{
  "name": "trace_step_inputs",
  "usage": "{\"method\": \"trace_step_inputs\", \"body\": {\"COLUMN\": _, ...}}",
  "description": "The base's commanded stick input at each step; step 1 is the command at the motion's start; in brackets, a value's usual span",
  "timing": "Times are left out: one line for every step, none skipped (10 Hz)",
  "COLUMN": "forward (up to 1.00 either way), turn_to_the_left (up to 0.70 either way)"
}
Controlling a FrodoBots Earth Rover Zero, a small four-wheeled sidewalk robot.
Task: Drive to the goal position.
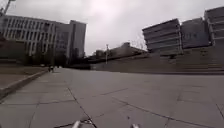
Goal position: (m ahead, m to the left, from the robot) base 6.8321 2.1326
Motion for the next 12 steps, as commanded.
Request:
{"method": "trace_step_inputs", "body": {"forward": 0.7, "turn_to_the_left": -0.01}}
{"method": "trace_step_inputs", "body": {"forward": 0.7, "turn_to_the_left": -0.01}}
{"method": "trace_step_inputs", "body": {"forward": 0.7, "turn_to_the_left": -0.01}}
{"method": "trace_step_inputs", "body": {"forward": 0.7, "turn_to_the_left": -0.01}}
{"method": "trace_step_inputs", "body": {"forward": 0.7, "turn_to_the_left": -0.01}}
{"method": "trace_step_inputs", "body": {"forward": 0.7, "turn_to_the_left": -0.01}}
{"method": "trace_step_inputs", "body": {"forward": 0.7, "turn_to_the_left": -0.01}}
{"method": "trace_step_inputs", "body": {"forward": 0.7, "turn_to_the_left": -0.01}}
{"method": "trace_step_inputs", "body": {"forward": 0.7, "turn_to_the_left": -0.01}}
{"method": "trace_step_inputs", "body": {"forward": 0.7, "turn_to_the_left": -0.01}}
{"method": "trace_step_inputs", "body": {"forward": 0.7, "turn_to_the_left": -0.01}}
{"method": "trace_step_inputs", "body": {"forward": 0.7, "turn_to_the_left": -0.01}}
